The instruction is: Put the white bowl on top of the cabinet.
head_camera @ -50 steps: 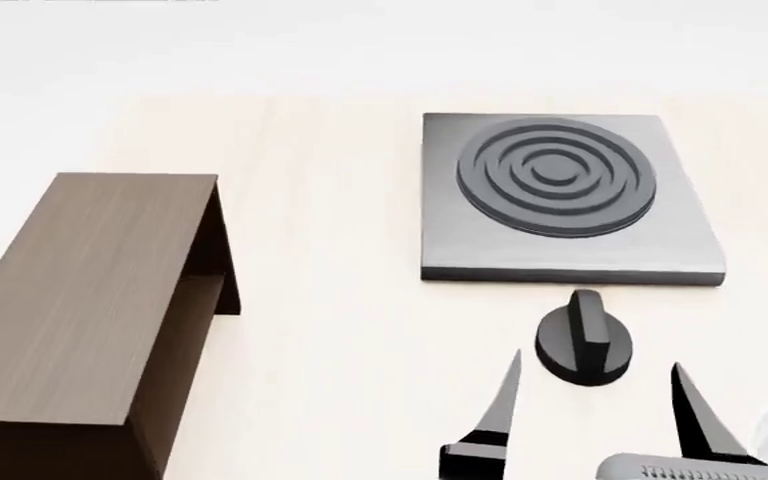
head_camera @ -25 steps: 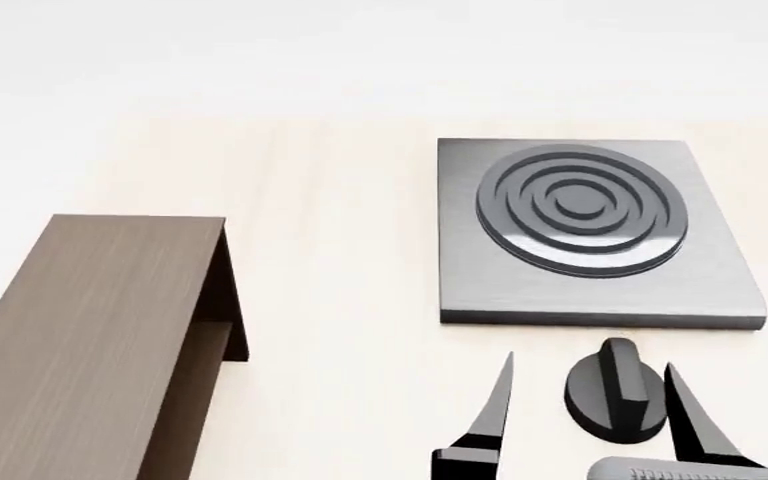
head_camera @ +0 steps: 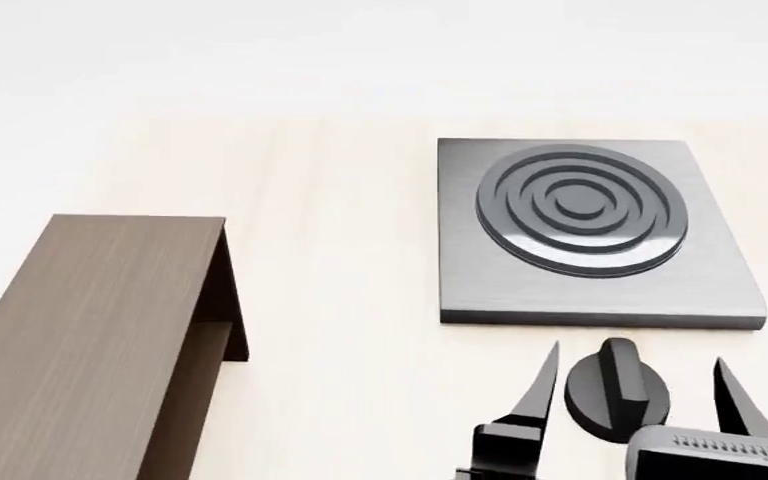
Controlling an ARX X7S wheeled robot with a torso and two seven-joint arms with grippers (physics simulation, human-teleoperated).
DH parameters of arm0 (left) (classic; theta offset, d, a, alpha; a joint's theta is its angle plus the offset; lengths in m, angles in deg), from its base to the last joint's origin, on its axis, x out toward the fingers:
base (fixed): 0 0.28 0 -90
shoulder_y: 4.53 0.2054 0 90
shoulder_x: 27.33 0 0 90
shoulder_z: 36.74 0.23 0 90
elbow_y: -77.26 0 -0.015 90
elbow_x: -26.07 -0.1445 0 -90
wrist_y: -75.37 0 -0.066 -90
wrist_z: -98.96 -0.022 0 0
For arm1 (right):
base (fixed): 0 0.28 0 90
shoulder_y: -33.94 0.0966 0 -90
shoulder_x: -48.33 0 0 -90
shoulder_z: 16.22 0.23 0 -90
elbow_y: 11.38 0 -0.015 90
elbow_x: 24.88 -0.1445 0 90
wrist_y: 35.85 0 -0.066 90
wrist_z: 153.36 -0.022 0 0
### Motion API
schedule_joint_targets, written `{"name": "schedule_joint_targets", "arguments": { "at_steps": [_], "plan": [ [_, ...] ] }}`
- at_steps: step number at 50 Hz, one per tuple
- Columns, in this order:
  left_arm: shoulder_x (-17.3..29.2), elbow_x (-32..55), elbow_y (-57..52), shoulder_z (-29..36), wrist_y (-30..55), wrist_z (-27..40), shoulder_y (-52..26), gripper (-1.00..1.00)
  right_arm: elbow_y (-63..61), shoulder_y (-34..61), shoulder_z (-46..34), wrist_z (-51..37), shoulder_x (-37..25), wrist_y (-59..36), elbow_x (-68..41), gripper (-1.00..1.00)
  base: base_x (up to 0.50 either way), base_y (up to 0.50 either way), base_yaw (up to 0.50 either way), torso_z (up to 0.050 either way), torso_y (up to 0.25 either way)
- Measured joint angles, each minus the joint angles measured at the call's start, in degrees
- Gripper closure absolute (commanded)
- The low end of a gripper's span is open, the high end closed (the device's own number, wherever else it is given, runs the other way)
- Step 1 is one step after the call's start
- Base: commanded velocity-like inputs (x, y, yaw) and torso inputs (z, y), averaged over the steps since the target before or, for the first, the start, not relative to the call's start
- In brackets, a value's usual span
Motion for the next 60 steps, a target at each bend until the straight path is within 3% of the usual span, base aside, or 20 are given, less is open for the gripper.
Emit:
{"name": "schedule_joint_targets", "arguments": {
  "at_steps": [12, 26, 60],
  "plan": [
    [0.1, 0.2, 0.1, 0.1, -0.3, 0.0, 0.1, -1.00, 0.0, 5.5, 11.1, -10.9, -2.4, -9.5, -17.2, -1.00, 0.00, 0.00, 0.00, 0.000, 0.000],
    [0.2, 0.5, 0.4, 0.3, -0.6, 0.0, 0.1, -1.00, 1.6, 6.9, 21.8, -20.1, -5.0, -13.9, -29.7, -1.00, 0.00, 0.00, 0.00, 0.000, 0.000],
    [0.6, 1.0, 0.9, 0.8, -0.7, 0.3, 0.0, -1.00, 3.3, -0.3, 38.1, -32.1, -10.5, -13.1, -44.5, -1.00, 0.00, 0.00, 0.00, 0.000, 0.000]
  ]
}}
